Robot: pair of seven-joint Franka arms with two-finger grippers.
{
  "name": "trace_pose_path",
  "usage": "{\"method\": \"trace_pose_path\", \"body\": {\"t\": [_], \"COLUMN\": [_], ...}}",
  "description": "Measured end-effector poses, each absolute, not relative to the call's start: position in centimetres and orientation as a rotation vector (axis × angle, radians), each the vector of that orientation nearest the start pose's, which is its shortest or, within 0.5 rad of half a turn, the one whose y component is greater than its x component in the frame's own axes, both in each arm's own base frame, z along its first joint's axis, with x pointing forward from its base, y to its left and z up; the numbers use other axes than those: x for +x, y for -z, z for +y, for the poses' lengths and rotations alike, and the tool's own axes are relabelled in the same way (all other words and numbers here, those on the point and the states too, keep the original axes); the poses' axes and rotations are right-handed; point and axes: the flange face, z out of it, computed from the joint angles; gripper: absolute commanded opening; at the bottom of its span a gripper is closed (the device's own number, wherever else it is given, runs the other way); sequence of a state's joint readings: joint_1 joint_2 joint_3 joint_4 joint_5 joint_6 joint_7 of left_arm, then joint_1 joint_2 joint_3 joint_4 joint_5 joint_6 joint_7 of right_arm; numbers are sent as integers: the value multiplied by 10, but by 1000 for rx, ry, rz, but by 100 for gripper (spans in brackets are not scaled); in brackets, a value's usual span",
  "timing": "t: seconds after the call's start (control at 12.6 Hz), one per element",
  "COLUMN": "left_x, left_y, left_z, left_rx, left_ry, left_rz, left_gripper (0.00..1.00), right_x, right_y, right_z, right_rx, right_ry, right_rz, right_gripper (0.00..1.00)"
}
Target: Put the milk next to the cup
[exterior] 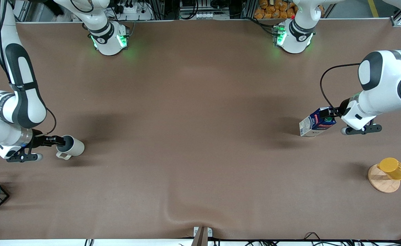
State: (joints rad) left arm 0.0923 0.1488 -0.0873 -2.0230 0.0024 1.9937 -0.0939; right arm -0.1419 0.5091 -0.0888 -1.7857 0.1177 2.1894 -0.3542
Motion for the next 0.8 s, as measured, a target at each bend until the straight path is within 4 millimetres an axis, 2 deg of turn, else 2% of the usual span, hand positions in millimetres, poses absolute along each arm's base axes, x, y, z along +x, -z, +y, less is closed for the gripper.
{"method": "trace_pose_path", "body": {"t": [0.24, 0.48, 0.56, 0.72, 0.8], "left_x": [560, 560, 560, 559, 559], "left_y": [-360, -355, -352, -347, -347], "left_z": [3, 3, 3, 2, 2], "left_rx": [-3129, -3128, -3127, -3126, -3126], "left_ry": [-285, -301, -309, -322, -324], "left_rz": [-150, -149, -149, -149, -149], "left_gripper": [90, 88, 84, 67, 63], "right_x": [630, 637, 641, 651, 655], "right_y": [-258, -266, -273, -299, -311], "right_z": [-137, -133, -127, -111, -102], "right_rx": [-3061, -3061, -3052, -3032, -3024], "right_ry": [-131, -119, -144, -221, -256], "right_rz": [-95, -109, -112, -66, -34], "right_gripper": [0, 0, 0, 0, 0]}}
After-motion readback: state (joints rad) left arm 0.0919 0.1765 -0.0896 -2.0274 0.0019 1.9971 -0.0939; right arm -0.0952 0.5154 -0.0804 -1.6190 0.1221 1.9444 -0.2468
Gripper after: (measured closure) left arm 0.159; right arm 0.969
